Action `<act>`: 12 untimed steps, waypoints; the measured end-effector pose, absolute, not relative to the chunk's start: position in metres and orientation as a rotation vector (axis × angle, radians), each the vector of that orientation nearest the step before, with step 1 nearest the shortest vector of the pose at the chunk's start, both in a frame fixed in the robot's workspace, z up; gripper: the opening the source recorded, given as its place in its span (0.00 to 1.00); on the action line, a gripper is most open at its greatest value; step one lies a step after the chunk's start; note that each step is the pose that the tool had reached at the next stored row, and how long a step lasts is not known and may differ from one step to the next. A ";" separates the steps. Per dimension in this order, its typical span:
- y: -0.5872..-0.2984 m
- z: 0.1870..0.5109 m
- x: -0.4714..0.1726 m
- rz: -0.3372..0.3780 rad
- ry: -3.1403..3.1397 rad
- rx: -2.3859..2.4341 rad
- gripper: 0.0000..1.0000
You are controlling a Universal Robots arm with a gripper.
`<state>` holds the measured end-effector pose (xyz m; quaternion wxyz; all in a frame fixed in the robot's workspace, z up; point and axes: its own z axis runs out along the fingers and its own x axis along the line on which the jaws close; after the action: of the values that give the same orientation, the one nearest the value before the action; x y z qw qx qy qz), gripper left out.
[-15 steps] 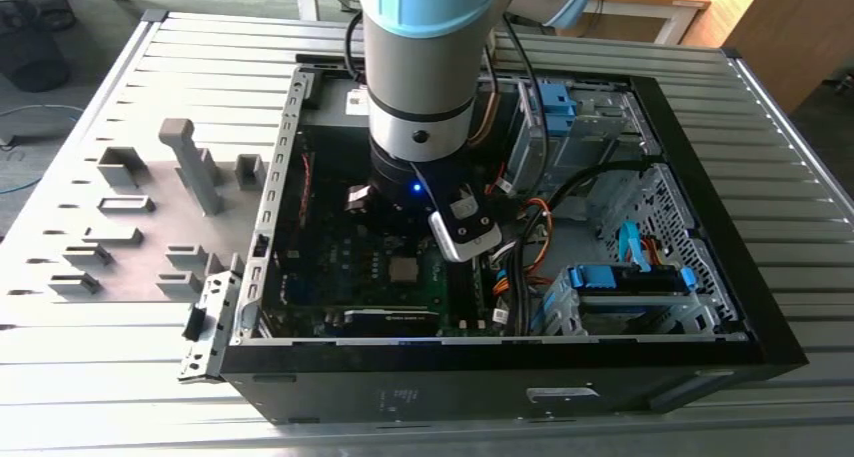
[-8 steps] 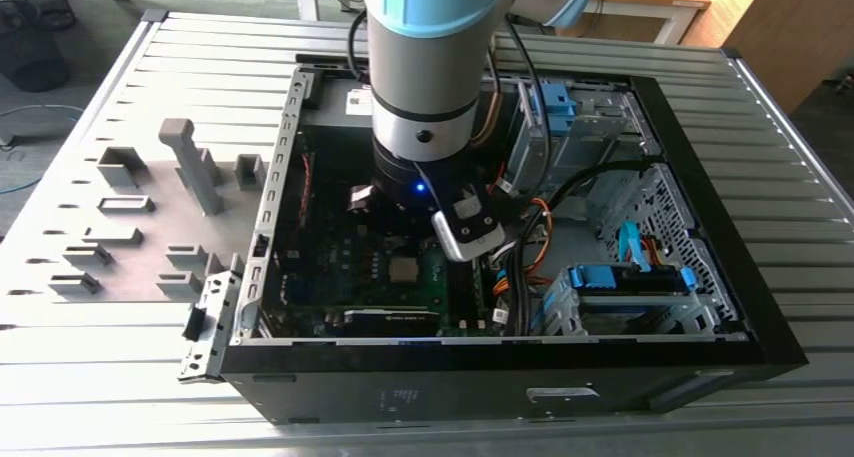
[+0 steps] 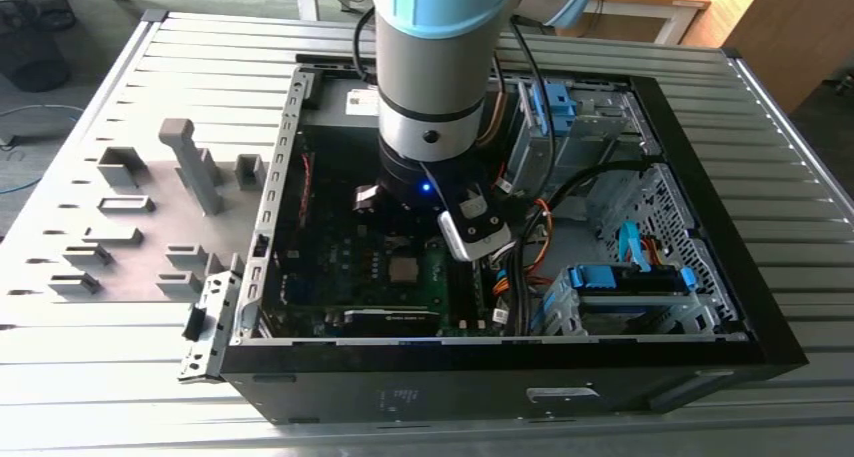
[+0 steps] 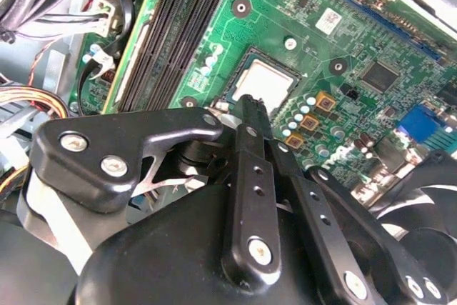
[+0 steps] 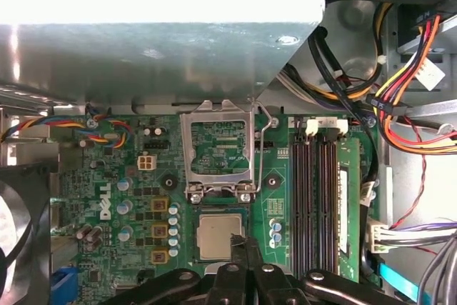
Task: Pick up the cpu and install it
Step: 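Close the cpu cover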
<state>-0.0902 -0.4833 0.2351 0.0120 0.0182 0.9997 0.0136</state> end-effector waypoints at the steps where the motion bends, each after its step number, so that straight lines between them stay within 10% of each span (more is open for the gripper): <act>1: -0.483 0.235 -0.090 0.042 3.117 0.057 0.11; 12: -0.480 0.235 -0.089 0.044 3.117 0.055 0.11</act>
<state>-0.0887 -0.4803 0.2347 0.0120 0.0177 0.9997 0.0140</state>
